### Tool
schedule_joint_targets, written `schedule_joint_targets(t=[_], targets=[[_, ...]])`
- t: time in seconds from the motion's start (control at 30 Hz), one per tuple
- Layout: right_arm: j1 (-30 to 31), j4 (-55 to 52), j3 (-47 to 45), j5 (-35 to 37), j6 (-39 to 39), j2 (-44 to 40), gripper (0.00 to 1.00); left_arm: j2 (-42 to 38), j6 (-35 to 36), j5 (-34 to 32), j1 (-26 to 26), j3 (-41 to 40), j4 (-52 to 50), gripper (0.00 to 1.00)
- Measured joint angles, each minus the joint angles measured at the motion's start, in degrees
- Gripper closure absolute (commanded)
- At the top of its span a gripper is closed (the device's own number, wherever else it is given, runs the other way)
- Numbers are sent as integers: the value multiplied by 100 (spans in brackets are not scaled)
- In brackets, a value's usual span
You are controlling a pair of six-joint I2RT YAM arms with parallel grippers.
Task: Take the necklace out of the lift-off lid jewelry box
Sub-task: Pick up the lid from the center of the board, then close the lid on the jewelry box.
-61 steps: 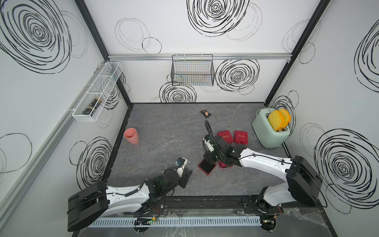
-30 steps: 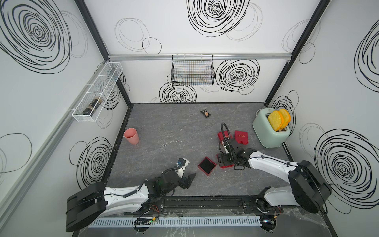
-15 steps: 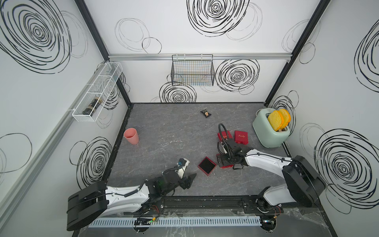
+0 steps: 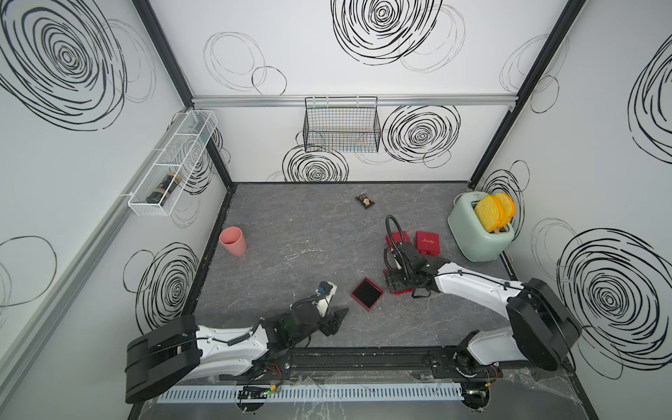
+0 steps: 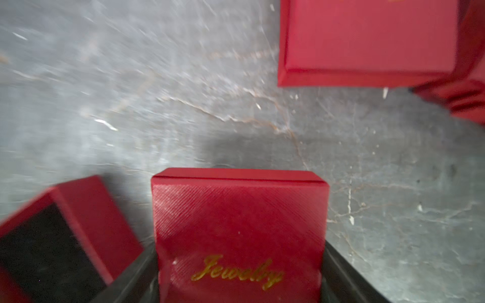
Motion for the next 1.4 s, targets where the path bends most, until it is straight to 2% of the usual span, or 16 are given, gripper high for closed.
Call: schedule_joint_targets(t=[0.2, 0.3, 0.5, 0.83, 1.13, 1.4], targets=[[15, 138, 44, -975, -308, -387, 22, 586, 116, 35, -44, 164, 188, 46], [26, 197, 44, -1499, -448, -341, 22, 861, 168, 59, -44, 317, 380, 48], [37, 243, 92, -2004, -636, 26, 21, 1539, 247, 149, -44, 710, 765, 55], [63, 295, 219, -2433, -774, 227, 20, 2376, 278, 289, 37, 1062, 1187, 60], [63, 352, 225, -2673, -767, 282, 20, 2487, 278, 481, 468, 1088, 1429, 61], [63, 483, 225, -2802, -640, 323, 20, 2553, 271, 621, 549, 1220, 1425, 62]])
